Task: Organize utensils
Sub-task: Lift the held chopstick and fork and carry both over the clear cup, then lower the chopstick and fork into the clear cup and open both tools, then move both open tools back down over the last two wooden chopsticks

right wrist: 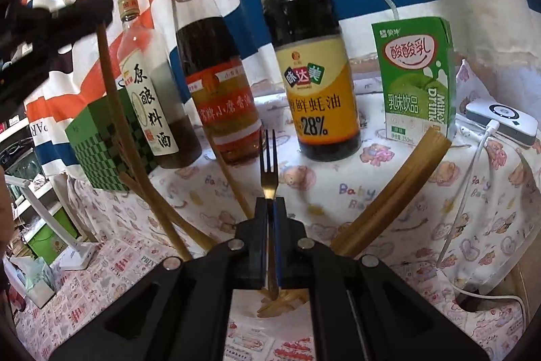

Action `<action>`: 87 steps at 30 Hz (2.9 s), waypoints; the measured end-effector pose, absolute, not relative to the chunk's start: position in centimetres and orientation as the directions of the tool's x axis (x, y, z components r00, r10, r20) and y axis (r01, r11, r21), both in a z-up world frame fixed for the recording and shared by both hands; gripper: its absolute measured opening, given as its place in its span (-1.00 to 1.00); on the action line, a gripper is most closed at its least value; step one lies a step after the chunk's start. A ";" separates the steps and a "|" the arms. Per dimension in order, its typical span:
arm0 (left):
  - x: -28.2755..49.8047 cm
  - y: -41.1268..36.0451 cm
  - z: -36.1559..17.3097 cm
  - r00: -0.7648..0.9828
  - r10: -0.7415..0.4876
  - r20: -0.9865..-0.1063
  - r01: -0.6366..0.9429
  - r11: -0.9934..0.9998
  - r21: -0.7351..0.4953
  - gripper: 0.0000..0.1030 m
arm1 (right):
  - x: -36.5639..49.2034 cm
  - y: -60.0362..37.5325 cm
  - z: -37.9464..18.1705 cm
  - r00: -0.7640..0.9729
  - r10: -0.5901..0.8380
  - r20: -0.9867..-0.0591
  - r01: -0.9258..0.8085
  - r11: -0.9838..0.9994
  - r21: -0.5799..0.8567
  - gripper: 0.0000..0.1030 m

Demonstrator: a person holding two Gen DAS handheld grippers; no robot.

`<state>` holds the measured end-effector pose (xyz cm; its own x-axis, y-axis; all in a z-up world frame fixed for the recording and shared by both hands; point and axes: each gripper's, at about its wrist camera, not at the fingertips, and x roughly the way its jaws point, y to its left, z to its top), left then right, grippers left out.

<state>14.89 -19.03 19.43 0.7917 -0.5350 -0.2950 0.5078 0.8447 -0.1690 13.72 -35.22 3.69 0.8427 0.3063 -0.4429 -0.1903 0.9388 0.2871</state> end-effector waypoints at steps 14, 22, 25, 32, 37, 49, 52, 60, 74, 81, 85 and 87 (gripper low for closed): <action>17.1 -20.0 13.5 0.783 -0.475 -0.401 0.446 0.879 -0.170 -0.90 | 13.8 -35.9 4.8 0.830 0.323 -0.455 -0.179 0.927 0.331 -0.93; 16.5 -21.2 9.8 0.795 -0.383 -0.471 0.408 0.912 -0.052 -0.86 | 13.7 -38.3 5.6 0.850 0.283 -0.444 -0.108 0.919 0.379 -0.60; 15.6 -21.8 9.8 0.821 -0.352 -0.451 0.403 0.915 0.021 -0.67 | 13.6 -38.5 5.8 0.850 0.280 -0.446 -0.101 0.918 0.383 -0.49; 12.2 -19.1 12.0 0.895 -0.320 -0.311 0.346 0.938 0.033 -0.02 | 12.8 -37.9 6.9 0.871 0.255 -0.419 -0.098 0.928 0.361 -0.11; 10.1 -16.0 12.6 0.919 -0.273 -0.286 0.302 0.951 0.063 0.17 | 12.1 -37.3 7.8 0.885 0.234 -0.402 -0.098 0.939 0.329 0.00; 5.9 -7.8 10.6 0.919 -0.222 -0.326 0.267 0.958 0.103 0.72 | 7.7 -30.8 10.8 0.890 0.234 -0.391 -0.152 0.961 0.230 0.27; 5.2 -6.8 9.5 0.925 -0.179 -0.336 0.238 0.961 0.144 0.74 | 6.3 -29.9 11.5 0.873 0.285 -0.395 -0.181 0.943 0.280 0.29; 2.0 -4.4 8.5 0.931 -0.191 -0.312 0.253 0.952 0.174 0.99 | 2.5 -29.1 12.0 0.886 0.242 -0.396 -0.163 0.961 0.223 0.38; -0.7 -3.0 7.4 0.957 -0.194 -0.214 0.200 0.980 0.009 0.99 | 0.6 -29.1 8.0 0.872 0.235 -0.430 -0.127 0.956 0.265 0.38; -0.4 -2.5 4.8 0.956 -0.166 -0.244 0.158 0.986 -0.050 0.99 | 2.0 -29.4 4.6 0.830 0.214 -0.516 -0.087 0.962 0.259 0.38; 0.9 -2.4 3.0 0.937 -0.153 -0.315 0.142 0.988 -0.056 0.99 | 2.4 -29.2 3.6 0.797 0.238 -0.555 -0.107 0.960 0.258 0.41; 0.9 -2.5 2.8 0.937 -0.142 -0.318 0.138 0.990 -0.037 0.99 | 2.6 -29.0 3.1 0.783 0.243 -0.572 -0.108 0.959 0.261 0.43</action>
